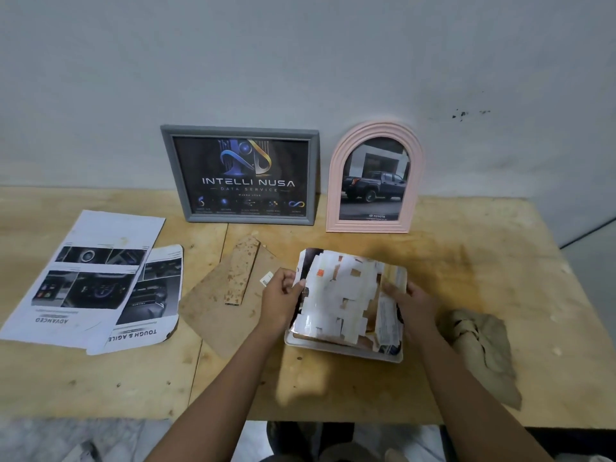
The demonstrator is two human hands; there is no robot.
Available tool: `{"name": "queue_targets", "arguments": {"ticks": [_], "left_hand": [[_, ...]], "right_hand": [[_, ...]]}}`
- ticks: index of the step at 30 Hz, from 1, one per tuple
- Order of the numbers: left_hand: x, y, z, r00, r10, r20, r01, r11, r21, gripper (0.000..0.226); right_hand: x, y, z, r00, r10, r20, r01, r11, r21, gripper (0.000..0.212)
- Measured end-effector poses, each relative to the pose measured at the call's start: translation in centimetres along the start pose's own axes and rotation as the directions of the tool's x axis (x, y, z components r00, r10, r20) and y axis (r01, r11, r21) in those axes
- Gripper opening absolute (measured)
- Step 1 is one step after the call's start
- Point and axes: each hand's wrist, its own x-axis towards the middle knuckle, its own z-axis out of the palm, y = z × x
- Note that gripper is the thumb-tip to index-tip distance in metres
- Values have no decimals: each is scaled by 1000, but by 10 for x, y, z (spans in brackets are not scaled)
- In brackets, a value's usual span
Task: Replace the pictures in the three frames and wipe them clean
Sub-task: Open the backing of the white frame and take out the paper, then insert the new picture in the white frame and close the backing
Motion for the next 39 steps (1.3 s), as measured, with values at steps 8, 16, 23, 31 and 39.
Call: {"name": "queue_targets", "arguments": {"ticks": [8,16,23,31,39], "left_hand": [[-1,-10,-35,960,-187,-210,131,958,-254,8],[18,-42,-150,827,-385,-410,110,826,-553,13],[29,-92,-271,636,-568,-522,-18,666,-746,16],[42,-136,-352,563,-630,-535,46,670,-741,16],[30,-122,-328,699,-1,-715,82,994,79,41]], "right_hand": [[3,3,43,997,11,-82,-14,999,-39,19],[-17,3,124,974,-107,199,191,861,-471,2],[-38,29,194,979,-199,-43,153,858,-490,13],[-43,34,214,926,-282,-251,75,789,-610,17],[-45,35,220,911,-305,-276,58,760,-648,29]]}}
